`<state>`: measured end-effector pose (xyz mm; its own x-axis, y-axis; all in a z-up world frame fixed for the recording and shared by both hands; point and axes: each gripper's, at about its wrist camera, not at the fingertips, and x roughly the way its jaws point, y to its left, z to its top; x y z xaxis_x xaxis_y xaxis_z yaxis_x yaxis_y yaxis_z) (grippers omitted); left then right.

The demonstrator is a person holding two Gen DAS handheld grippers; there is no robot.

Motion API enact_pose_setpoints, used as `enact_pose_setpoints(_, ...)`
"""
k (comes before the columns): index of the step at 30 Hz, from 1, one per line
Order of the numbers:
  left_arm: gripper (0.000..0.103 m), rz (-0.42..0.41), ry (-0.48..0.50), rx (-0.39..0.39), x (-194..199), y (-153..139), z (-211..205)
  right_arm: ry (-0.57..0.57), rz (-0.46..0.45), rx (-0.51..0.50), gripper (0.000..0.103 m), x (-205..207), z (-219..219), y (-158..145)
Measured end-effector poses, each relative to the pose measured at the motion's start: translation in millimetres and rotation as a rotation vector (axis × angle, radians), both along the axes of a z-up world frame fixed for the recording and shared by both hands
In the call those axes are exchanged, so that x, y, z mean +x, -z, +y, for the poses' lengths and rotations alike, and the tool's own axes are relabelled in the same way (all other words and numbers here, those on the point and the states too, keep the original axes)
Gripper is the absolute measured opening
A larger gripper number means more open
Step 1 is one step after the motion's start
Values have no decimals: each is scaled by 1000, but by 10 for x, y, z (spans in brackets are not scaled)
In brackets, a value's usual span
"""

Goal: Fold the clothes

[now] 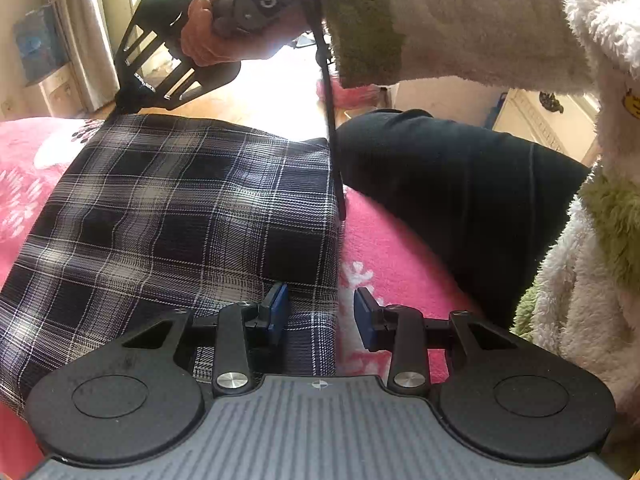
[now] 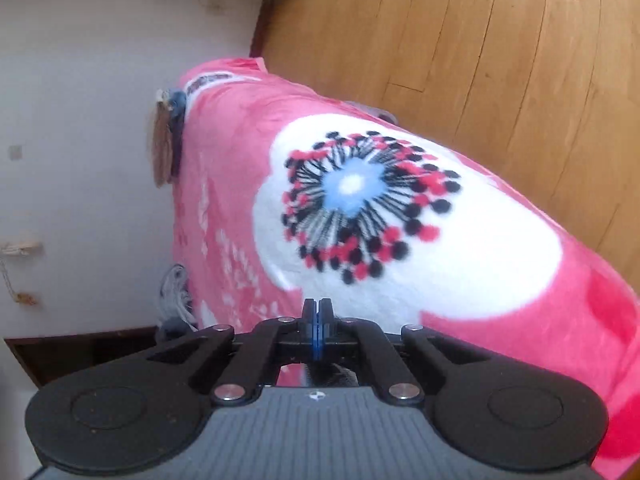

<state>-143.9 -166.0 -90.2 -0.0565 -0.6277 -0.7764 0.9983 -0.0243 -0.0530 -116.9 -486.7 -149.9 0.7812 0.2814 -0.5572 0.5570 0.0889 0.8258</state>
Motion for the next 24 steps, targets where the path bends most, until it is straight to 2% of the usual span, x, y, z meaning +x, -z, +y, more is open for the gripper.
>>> enact_pose_setpoints(4, 35, -1, 0, 0, 2, -6, 1, -56, 5, -55, 7, 40, 46, -93)
enact_pose_setpoints(5, 35, -3, 1, 1, -5, 1, -4, -64, 8, -71, 17, 45, 47, -120)
enact_pose_setpoints(6, 35, -4, 2, 1, -10, 4, -5, -68, 18, -78, 34, 44, 32, -135)
enact_pose_setpoints(7, 35, -5, 2, 1, -13, 7, -6, -79, 25, -89, 44, 44, 24, -153)
enact_pose_setpoints(8, 35, -4, 1, 1, -12, 5, -3, -101, 30, -109, 49, 48, 35, -176)
enact_pose_setpoints(10, 35, -4, -1, 2, -12, 0, 0, -175, 33, -180, 43, 58, 79, -231)
enact_pose_setpoints(11, 35, -6, -1, 3, -14, -3, -1, -212, 35, -216, 29, 62, 101, -259)
enact_pose_setpoints(12, 35, -11, 0, 4, -29, -3, -9, -242, 38, -253, 23, 61, 119, -290)
enact_pose_setpoints(14, 35, -22, 4, 7, -57, -4, -22, -196, 69, -333, 21, -53, 64, -398)
enact_pose_setpoints(17, 35, -44, 13, 11, -95, -3, -9, -209, 70, -384, 21, -252, -31, -591)
enact_pose_setpoints(19, 35, -52, 15, 14, -103, -5, 1, -364, 52, -459, 21, -305, 92, -773)
enact_pose_setpoints(21, 35, -55, 13, 18, -107, -11, 0, -574, 25, -576, 21, -330, 367, -968)
enact_pose_setpoints(24, 35, -60, 11, 24, -124, -17, -5, -895, -90, -729, 21, -434, 977, -1116)
